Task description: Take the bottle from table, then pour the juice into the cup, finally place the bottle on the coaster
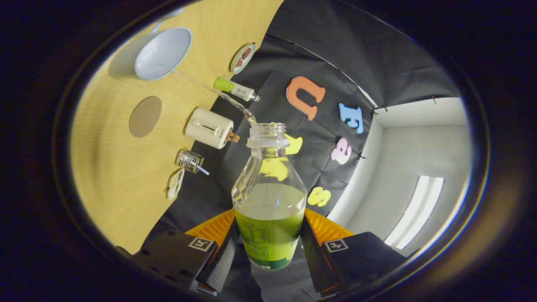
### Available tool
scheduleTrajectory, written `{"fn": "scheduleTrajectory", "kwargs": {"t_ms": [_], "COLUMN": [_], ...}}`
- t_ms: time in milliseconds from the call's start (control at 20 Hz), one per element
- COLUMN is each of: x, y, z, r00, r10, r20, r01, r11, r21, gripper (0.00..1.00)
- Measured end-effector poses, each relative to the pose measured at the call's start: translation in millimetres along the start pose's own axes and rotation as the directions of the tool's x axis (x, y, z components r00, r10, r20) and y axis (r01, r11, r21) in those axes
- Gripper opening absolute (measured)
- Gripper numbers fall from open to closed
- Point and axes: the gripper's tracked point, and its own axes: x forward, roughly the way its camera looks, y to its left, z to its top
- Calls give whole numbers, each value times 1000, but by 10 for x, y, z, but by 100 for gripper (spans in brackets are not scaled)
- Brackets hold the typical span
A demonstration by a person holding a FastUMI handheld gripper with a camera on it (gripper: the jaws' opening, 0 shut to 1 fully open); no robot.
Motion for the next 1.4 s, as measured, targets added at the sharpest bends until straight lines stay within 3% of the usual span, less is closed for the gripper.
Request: {"fn": "scheduleTrajectory", "kwargs": {"t_ms": [850, 1400], "x": [-74, -73], "y": [-233, -510], "z": [254, 165], "r00": [996, 989], "r10": [-81, -142], "r20": [47, 35], "r01": [86, 146], "r11": [990, 976], "r21": [-111, -163], "gripper": [80, 80]}}
